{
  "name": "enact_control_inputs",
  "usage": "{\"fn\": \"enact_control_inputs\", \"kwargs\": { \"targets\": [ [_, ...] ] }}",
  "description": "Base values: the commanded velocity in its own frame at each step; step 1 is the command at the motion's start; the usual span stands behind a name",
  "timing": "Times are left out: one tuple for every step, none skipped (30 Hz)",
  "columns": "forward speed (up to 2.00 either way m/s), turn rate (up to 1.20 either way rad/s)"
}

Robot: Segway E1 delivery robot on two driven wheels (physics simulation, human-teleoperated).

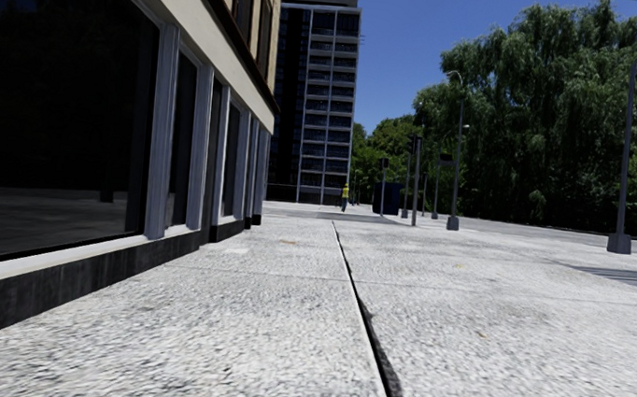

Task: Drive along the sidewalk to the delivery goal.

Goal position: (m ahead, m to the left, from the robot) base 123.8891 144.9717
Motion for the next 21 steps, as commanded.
{"fn": "enact_control_inputs", "kwargs": {
  "targets": [
    [2.00,0.00],
    [2.00,0.00],
    [2.00,0.00],
    [2.00,0.00],
    [2.00,0.00],
    [2.00,0.00],
    [2.00,0.00],
    [2.00,0.00],
    [2.00,0.00],
    [2.00,0.00],
    [2.00,0.00],
    [2.00,0.00],
    [2.00,0.00],
    [2.00,0.00],
    [2.00,0.00],
    [2.00,0.00],
    [2.00,0.00],
    [2.00,0.00],
    [2.00,0.00],
    [2.00,0.00],
    [2.00,0.00]
  ]
}}
